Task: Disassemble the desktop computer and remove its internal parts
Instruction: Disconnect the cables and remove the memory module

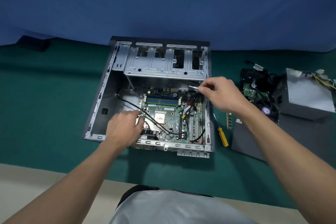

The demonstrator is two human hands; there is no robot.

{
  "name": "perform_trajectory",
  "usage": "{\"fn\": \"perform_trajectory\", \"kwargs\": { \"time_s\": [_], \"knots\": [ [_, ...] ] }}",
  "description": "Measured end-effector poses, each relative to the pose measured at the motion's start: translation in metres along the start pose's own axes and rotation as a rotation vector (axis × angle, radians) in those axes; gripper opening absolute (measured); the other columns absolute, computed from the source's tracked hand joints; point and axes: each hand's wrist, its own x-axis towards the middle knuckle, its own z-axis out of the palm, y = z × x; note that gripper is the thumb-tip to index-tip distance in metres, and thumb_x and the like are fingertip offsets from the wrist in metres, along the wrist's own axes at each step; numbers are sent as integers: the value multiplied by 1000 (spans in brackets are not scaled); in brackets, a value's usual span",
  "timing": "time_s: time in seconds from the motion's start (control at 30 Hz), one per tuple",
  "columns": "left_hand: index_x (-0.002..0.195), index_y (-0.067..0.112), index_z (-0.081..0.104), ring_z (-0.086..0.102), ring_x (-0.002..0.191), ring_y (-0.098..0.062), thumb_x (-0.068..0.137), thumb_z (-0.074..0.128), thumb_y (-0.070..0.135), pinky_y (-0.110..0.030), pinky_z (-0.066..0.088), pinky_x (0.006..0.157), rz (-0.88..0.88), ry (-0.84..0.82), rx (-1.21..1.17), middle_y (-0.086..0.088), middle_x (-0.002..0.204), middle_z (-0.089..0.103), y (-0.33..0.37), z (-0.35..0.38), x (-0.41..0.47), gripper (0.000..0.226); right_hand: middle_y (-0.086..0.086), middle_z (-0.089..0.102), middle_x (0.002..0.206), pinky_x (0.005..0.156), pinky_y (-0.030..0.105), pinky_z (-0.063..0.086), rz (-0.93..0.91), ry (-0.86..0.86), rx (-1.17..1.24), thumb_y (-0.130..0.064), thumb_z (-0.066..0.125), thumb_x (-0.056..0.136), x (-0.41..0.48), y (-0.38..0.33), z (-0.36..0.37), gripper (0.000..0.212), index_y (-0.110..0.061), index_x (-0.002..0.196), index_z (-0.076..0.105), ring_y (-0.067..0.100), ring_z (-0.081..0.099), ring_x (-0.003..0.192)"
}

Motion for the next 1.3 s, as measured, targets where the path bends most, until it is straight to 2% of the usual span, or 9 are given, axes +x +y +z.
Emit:
{"fn": "perform_trajectory", "kwargs": {
  "time_s": [0.1, 0.17, 0.23, 0.3, 0.43, 0.6, 0.8, 0.97, 1.3],
  "knots": [
    [109, 17, 70, 63, 81, -28, 93, 46, 31, -38, 47, 81, 31, 32, 37, -10, 96, 72, -19, -2, 3, 32, -3, 63, 87, 75, 33, 48, -62, -98, -275, -27, 55, 95, 13, -17, 19, 14, -20, 93, 67, 19, 58, 81],
    [108, 16, 71, 64, 82, -27, 94, 46, 30, -39, 44, 82, 46, 47, 34, -9, 97, 73, -26, -4, 3, 32, 6, 60, 90, 66, 36, 47, -87, -185, -513, -10, 50, 90, 21, -24, 34, 14, -13, 85, 63, 28, 58, 80],
    [104, 15, 71, 61, 74, -29, 93, 47, 29, -37, 43, 72, 26, 82, -7, -9, 90, 72, -28, -4, 0, 29, 11, 55, 81, 51, 31, 38, -61, -280, -615, 5, 43, 78, 29, -27, 48, 19, -7, 71, 54, 28, 54, 67],
    [100, 15, 68, 52, 63, -26, 93, 45, 30, -34, 36, 62, -5, 86, -44, -9, 81, 70, -25, -4, -1, 28, 11, 47, 71, 43, 28, 27, -22, -325, -658, 9, 43, 77, 39, -27, 59, 21, -7, 63, 45, 22, 46, 56],
    [100, 16, 66, 47, 62, -23, 95, 41, 31, -32, 34, 60, 11, 11, -66, -6, 76, 66, -24, -3, 5, 30, 8, 43, 70, 52, 31, 36, 67, -332, -643, 2, 52, 78, 60, -21, 71, 23, -12, 63, 41, 22, 45, 59],
    [89, 15, 64, 44, 54, -23, 93, 42, 29, -31, 32, 56, 27, 32, -72, 2, 62, 46, -26, -1, 4, 26, 13, 55, 84, 65, 38, 53, 117, -294, -589, -4, 59, 83, 77, -16, 84, 2, -5, 83, 61, 29, 57, 71],
    [87, 16, 63, 29, 43, -8, 94, 42, 28, -29, 27, 54, 29, 20, -74, 7, 54, 38, -27, 1, 5, 25, 15, 58, 84, 66, 38, 55, 196, -288, -546, -4, 59, 85, 86, -7, 91, 5, -1, 85, 62, 27, 57, 69],
    [87, 16, 62, 45, 49, -18, 94, 41, 28, -29, 31, 55, 38, -16, -71, 6, 54, 42, -28, 2, 7, 25, 17, 59, 89, 71, 42, 57, 221, -294, -518, -1, 55, 84, 91, -2, 94, 10, -1, 89, 63, 33, 60, 75],
    [90, 16, 63, 48, 53, -21, 94, 40, 30, -29, 32, 55, 30, -25, -61, 3, 61, 49, -27, 2, 7, 27, 14, 53, 93, 67, 34, 47, 216, -308, -519, -6, 55, 89, 91, 2, 100, 5, -3, 93, 57, 30, 55, 78]
  ]
}}
